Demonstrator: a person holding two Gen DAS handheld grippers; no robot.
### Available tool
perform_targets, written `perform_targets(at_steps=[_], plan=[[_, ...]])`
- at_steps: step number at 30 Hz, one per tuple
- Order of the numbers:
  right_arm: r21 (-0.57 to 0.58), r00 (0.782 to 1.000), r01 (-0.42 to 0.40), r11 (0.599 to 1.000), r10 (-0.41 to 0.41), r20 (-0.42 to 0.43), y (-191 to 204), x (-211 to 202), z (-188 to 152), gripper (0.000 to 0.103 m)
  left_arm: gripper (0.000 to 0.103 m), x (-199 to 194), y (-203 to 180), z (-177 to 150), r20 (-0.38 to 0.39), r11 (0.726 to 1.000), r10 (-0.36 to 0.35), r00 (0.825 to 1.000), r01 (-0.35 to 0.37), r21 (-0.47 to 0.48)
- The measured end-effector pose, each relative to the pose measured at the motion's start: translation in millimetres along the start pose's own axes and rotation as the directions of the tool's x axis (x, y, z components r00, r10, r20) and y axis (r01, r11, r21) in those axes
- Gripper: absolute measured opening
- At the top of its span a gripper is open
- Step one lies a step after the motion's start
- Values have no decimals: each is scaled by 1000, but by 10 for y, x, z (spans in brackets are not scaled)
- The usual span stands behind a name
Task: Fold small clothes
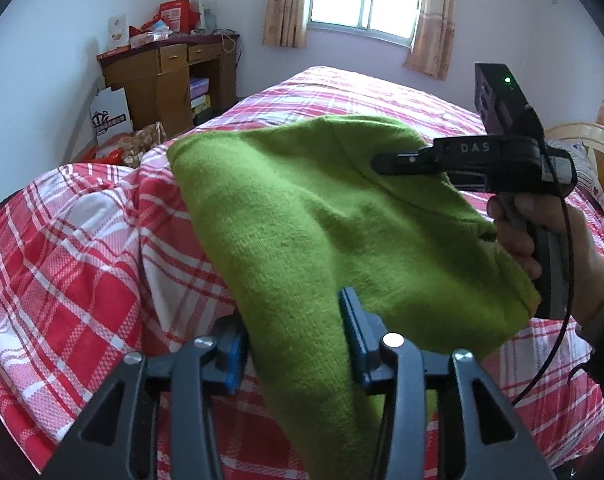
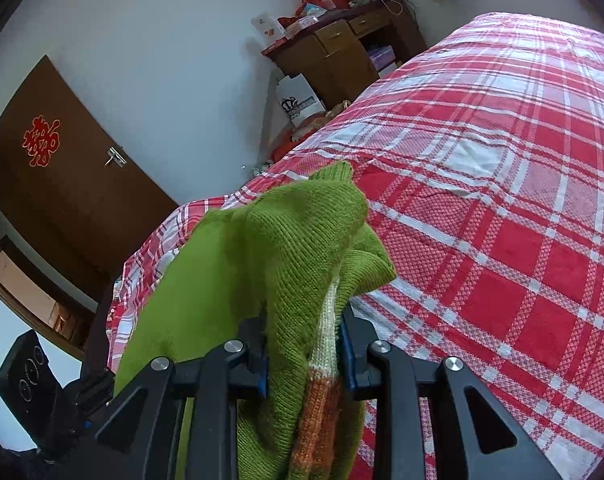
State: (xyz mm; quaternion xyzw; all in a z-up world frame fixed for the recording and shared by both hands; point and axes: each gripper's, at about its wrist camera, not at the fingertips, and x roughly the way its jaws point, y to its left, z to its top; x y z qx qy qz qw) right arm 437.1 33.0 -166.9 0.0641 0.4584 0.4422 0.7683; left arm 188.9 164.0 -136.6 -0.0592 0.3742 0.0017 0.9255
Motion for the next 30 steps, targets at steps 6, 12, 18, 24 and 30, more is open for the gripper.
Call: perform_targets(at_steps=[6,12,18,24,30], plan=[[26,1000,9,1000,-8,-6,-91,45,-35,28,53,0,-14,-44,4,1000,18,1000,-18,3],[34,1000,13,999,-13,-8,-145,69,-51,30,68,6,-9,-66,23,998,67,997,-68,19],[27,999,52,998,-52,-6,-179,50,-77,34,71,-173,-12,0,86,993,113,990,-116,31],[0,994,103,995,-103,27,-121,-73,-111,39,89,-281,133,121,136,987,162,977,-163,-5],[-52,972,192,980,-183,147,231,-531,-163,40,89,-220,283,219,137,980,199,970,-196,-38]])
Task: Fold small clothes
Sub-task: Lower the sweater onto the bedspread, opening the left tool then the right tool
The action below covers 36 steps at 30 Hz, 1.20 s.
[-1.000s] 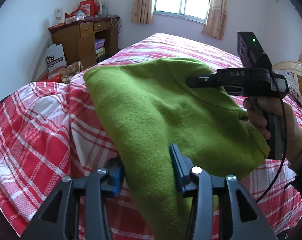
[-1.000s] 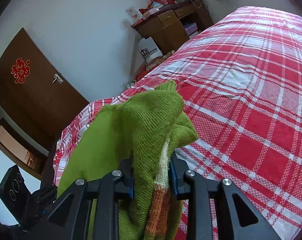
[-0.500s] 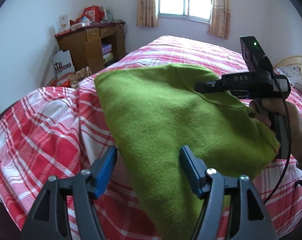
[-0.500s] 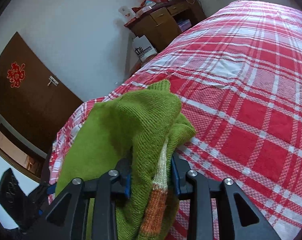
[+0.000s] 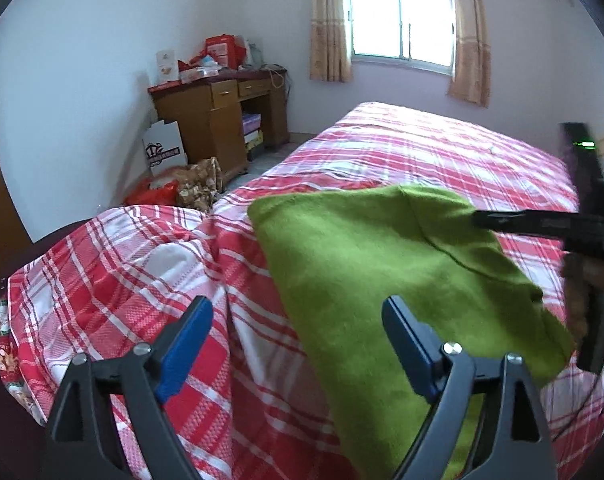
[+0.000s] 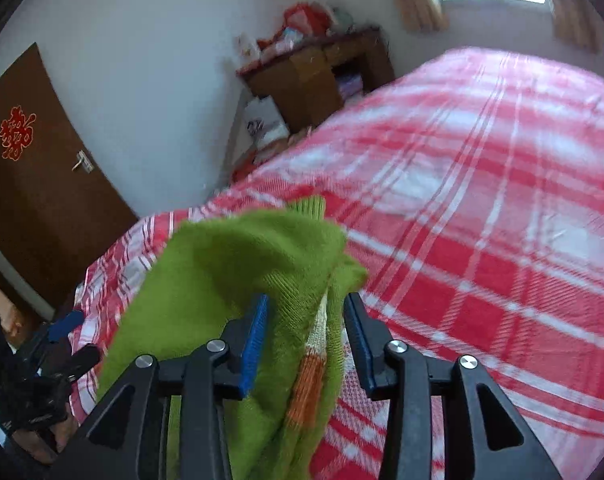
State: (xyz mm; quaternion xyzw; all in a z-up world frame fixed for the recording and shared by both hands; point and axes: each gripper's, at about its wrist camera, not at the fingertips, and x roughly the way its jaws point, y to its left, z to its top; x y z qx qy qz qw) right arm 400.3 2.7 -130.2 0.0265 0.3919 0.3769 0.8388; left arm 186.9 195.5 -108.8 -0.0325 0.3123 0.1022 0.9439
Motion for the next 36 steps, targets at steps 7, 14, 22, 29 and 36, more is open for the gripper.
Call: perform_targets(at_steps=[7,14,22,29,36], plan=[[-43,987,78,996,-83,-140,272,-189,-424,40,92,52,22,30,19,999,43,999,-44,19],[7,992,13,1000,-12,-129,213,-256,-529,8,99,237,34,32,-11,996,82,997,-82,27],[55,986,83,995,-74,-149,-77,-216,-599,9,102,299,25,-37,-34,996,88,996,-87,35],[-99,988,156,983,-156,6,465,-586,-462,45,103,371,65,-109,-50,995,96,994,-95,22],[-213,979,116,970,-147,-138,750,-167,-688,43,103,335,17,-136,-57,995,99,993,-98,29]])
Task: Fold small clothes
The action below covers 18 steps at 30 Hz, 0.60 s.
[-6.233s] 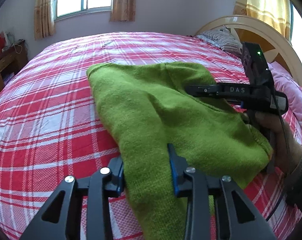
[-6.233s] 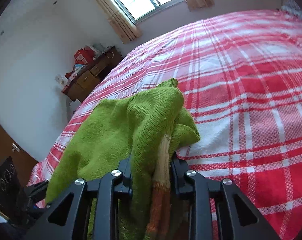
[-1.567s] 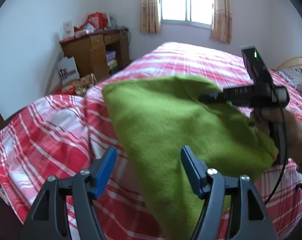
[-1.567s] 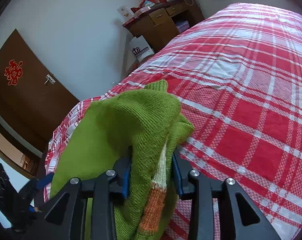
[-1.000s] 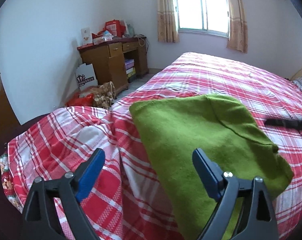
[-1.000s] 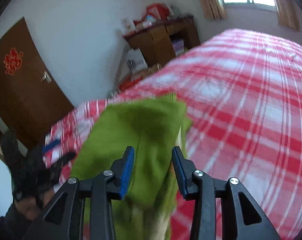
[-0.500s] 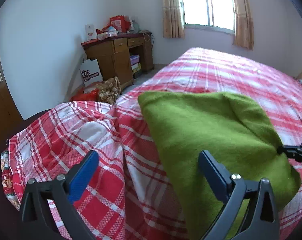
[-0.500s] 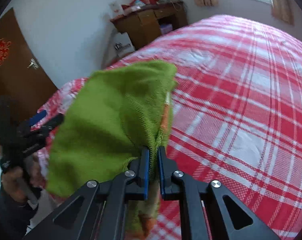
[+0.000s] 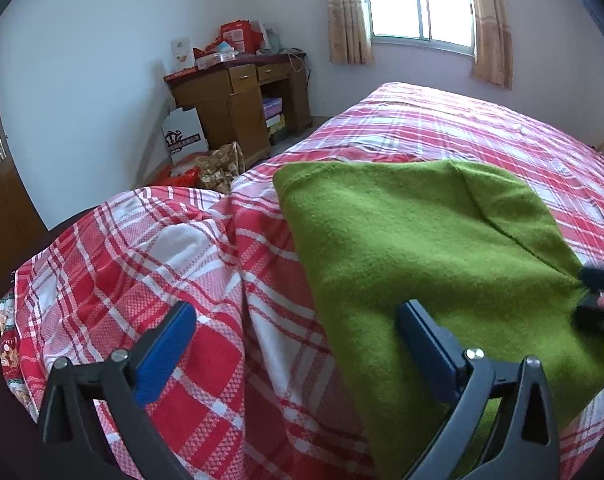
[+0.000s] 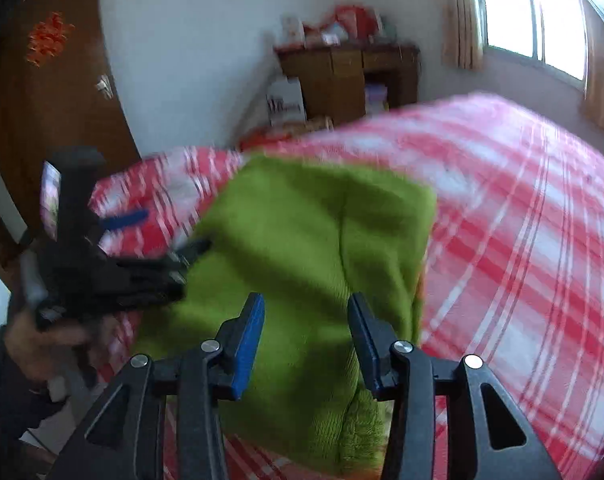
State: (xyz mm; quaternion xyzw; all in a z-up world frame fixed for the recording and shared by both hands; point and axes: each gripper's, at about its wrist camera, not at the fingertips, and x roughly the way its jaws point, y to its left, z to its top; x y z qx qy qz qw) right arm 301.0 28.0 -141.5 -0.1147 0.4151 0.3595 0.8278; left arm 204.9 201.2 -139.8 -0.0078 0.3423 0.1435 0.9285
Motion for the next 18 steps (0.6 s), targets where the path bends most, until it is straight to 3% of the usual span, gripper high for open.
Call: perform_targets(at_steps=[6,10,15,18], plan=[[6,999,-18,1000,18,30,-31,-67,-155,43,103,-20,6,-58,-18,1000,-19,1000,19,-14],[4,993,10,1000,-11,115,95,-458,-219,44,103,-292,16,-43,1,999,-41,999,41,-4],[14,964,142,990,-141,226,279,-926,-221,45,103,-883,20,-8,100,996,-84,991,82,19],[42,938,182,982,-186,293,337,-1201,-237,57,103,-1175,47,60,162,995,-98,982,96,19]])
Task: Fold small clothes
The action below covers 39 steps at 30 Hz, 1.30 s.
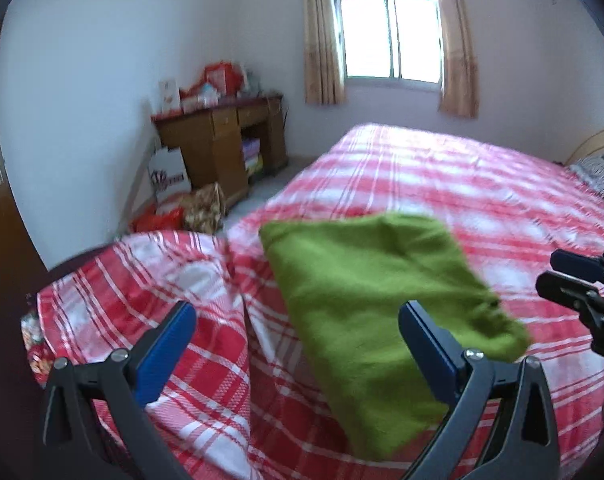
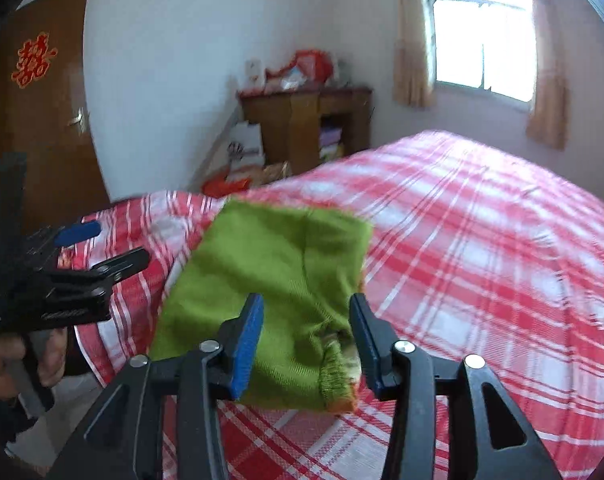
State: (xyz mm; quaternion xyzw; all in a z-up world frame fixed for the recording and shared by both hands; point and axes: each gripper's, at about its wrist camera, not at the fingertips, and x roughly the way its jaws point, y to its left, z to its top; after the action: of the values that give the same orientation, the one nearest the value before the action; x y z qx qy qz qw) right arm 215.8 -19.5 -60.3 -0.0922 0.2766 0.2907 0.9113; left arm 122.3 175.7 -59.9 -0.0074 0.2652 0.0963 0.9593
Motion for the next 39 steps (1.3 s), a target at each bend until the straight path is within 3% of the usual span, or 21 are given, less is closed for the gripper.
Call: perform_targets(at_steps=[6,14,39], plan=[[4,997,12,1000,-13,75,60,-396,128,60,103,-371,-6,153,97,999,-36,995,38,-22],[-4,994,27,1000,-26,111,131,-600,157,60,103,-542,5,202,150,998,-55,987,60,-27],[-1,992,12,1000,-11,124,97,-692,134,61,103,-528,-43,144,151,999,-43,988,47,-22]])
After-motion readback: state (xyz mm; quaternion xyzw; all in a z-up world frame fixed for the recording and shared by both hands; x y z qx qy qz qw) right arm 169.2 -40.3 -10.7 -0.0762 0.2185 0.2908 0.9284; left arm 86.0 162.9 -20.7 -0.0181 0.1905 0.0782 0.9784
